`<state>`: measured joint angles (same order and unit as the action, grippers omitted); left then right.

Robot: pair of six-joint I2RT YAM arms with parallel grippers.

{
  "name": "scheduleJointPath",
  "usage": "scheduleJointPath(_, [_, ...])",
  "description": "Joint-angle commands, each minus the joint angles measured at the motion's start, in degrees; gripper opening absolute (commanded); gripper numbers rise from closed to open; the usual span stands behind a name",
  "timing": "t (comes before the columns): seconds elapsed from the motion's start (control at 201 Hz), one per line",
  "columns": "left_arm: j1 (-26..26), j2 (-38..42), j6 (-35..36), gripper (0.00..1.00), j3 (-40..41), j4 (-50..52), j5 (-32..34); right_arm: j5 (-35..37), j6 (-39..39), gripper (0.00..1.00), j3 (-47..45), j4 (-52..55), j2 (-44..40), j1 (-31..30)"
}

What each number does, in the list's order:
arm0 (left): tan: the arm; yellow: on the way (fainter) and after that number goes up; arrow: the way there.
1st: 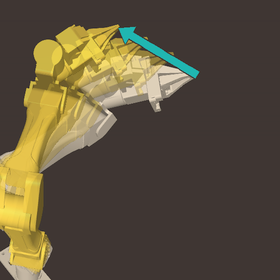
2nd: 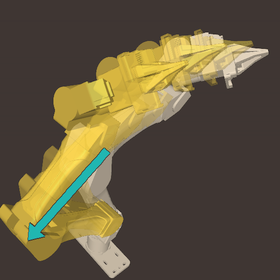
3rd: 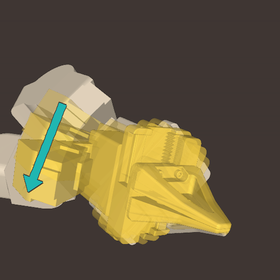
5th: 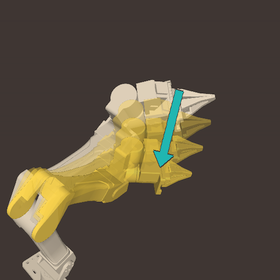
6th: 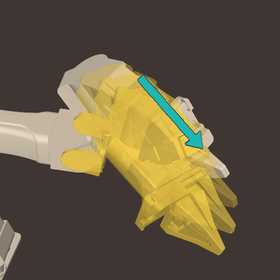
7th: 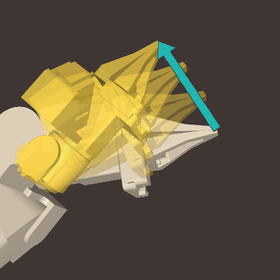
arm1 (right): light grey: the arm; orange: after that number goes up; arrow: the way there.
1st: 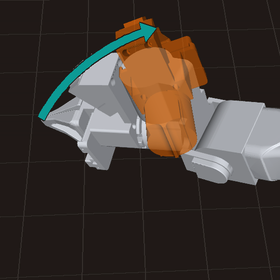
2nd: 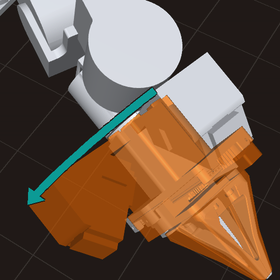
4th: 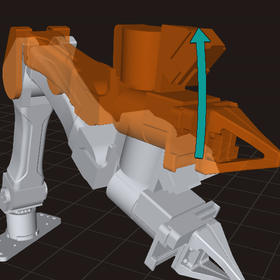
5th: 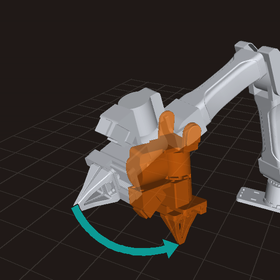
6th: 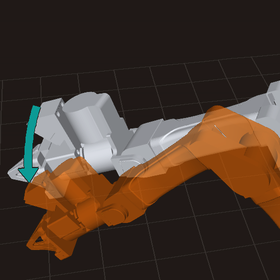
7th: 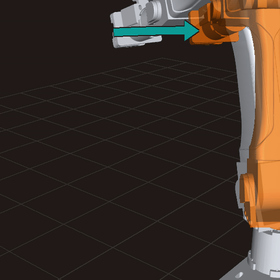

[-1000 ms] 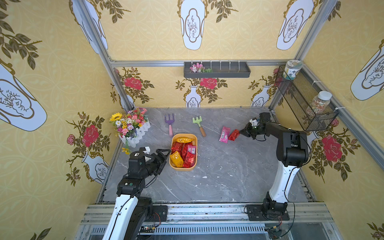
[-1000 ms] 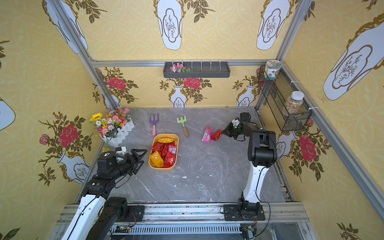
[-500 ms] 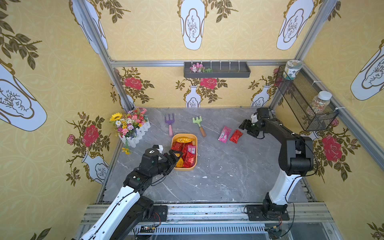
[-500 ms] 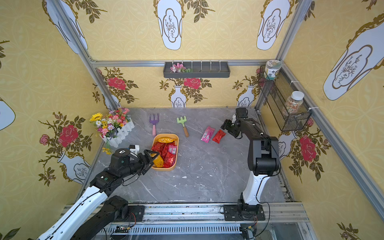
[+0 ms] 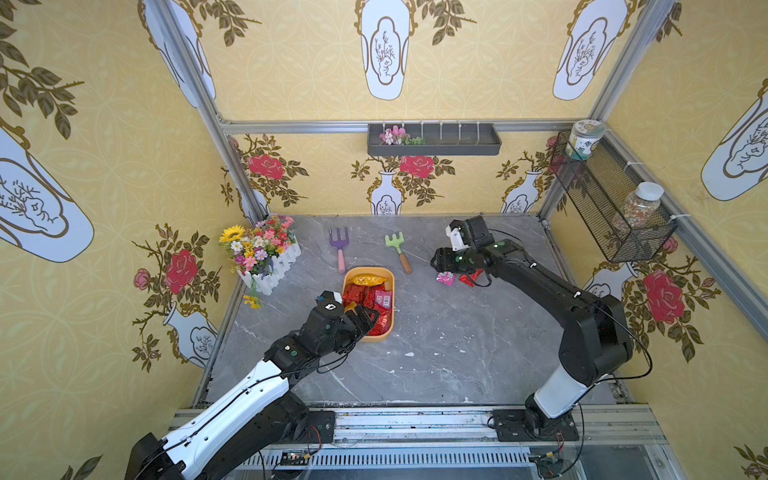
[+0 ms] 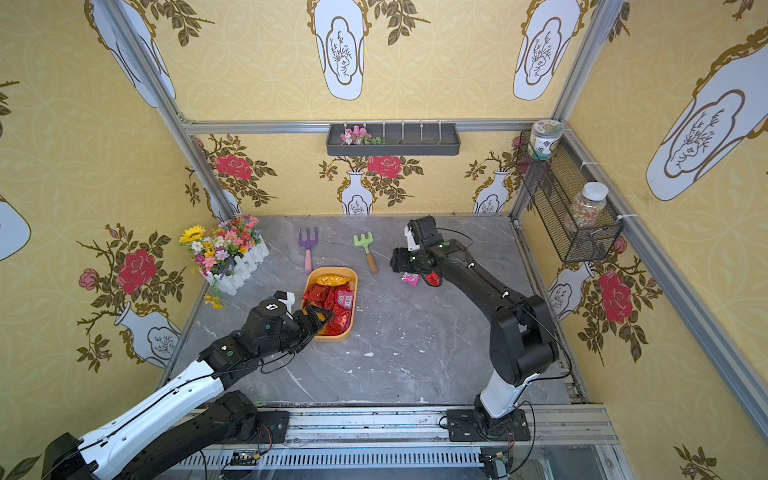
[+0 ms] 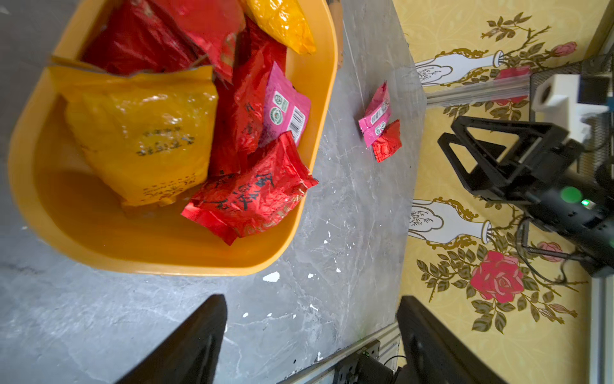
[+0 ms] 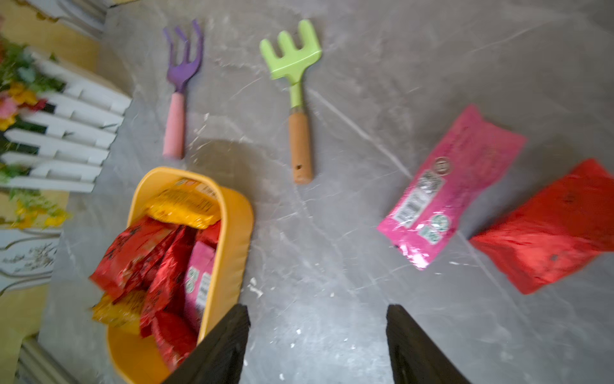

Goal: Take the tea bags out of the storage box
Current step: Pick up the tea bag from the storage box.

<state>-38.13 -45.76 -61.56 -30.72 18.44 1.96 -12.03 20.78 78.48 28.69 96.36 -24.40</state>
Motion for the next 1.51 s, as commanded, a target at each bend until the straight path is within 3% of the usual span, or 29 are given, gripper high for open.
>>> scheduleJointPath(0.0, [-0.1,2.0,-0.4,0.86,1.1,1.0,3.1,-1.3,0.1,0.69,0.9,0.5,-0.1,-4.5])
scheduleJointPath(0.284, [1.9,11.0,0.3,0.93,2.0,9.3,7.2,-1.4,0.1,0.66,5.1,2.1,4.5,-16.6])
scheduleJointPath(0.672, [22.2,14.5,6.5,0.95,3.0,10.2,-7.6,-2.6,-1.5,0.61,8.5,4.5,9.5,-21.1])
scheduleJointPath(1.404, [22.9,12.9,6.3,0.95,4.4,7.6,-11.1,-4.8,-2.2,0.41,7.6,3.5,14.6,-23.0])
scheduleJointPath(1.504, [22.9,12.9,6.3,0.95,4.3,7.5,-11.2,-4.1,-2.2,0.43,7.6,3.4,14.7,-23.3])
